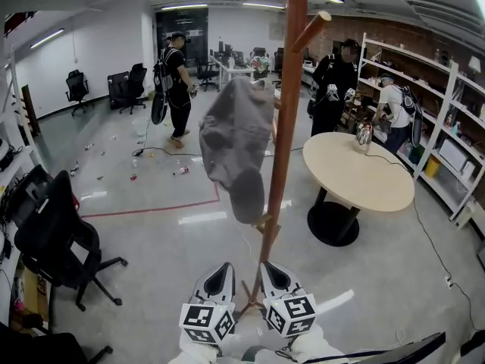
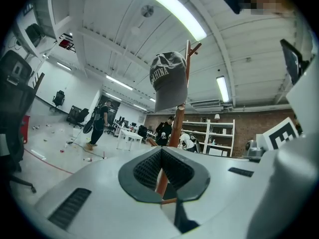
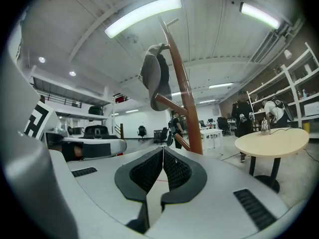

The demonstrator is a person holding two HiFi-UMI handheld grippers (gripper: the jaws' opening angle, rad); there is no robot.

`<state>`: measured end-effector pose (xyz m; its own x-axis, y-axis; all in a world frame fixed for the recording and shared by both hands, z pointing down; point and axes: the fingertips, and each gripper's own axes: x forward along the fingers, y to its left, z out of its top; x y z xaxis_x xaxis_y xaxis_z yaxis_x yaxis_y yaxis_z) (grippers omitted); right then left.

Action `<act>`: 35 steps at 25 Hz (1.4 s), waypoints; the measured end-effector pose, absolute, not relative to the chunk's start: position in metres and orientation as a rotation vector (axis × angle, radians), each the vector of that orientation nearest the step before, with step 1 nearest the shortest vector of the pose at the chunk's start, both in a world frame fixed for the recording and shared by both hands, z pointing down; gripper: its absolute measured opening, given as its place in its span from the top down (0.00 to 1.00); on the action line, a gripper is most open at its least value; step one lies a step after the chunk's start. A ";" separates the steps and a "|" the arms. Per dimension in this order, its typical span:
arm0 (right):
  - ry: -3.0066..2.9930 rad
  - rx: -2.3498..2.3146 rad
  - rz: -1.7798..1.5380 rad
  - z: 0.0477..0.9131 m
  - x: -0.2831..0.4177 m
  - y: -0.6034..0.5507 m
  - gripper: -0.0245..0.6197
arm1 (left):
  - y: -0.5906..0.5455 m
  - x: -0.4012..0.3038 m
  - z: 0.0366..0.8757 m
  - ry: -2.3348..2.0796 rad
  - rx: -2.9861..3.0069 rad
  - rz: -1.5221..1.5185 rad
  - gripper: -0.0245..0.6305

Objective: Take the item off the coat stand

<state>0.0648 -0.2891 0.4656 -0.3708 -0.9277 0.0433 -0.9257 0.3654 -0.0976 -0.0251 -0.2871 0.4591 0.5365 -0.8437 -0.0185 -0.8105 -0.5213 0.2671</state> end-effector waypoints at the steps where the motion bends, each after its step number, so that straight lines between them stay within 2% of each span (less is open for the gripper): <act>1: 2.580 -1.756 -0.166 0.466 0.066 -0.290 0.95 | -0.289 -0.025 0.461 -1.393 2.545 -0.210 0.99; 10: 2.588 -1.705 -0.177 0.454 0.068 -0.293 0.95 | -0.294 -0.015 0.457 -1.407 2.552 -0.187 0.99; 22: 2.616 -1.486 -0.010 0.371 0.059 -0.284 0.94 | -0.293 -0.013 0.452 -1.431 2.531 -0.194 0.99; 24: 2.630 -1.452 -0.020 0.361 0.058 -0.287 0.78 | -0.290 -0.013 0.453 -1.430 2.530 -0.190 0.99; 25: 2.641 -1.440 -0.020 0.355 0.057 -0.290 0.73 | -0.289 -0.014 0.454 -1.432 2.530 -0.189 0.99; 35: 2.720 -1.376 0.097 0.316 0.045 -0.320 0.61 | -0.285 -0.026 0.455 -1.460 2.514 -0.205 0.99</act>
<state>0.0447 -0.3197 0.3163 -0.5896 -0.8001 -0.1103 -0.8059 0.5918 0.0150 -0.0259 -0.2845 0.4545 0.4946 -0.8691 -0.0072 -0.8375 -0.4788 0.2634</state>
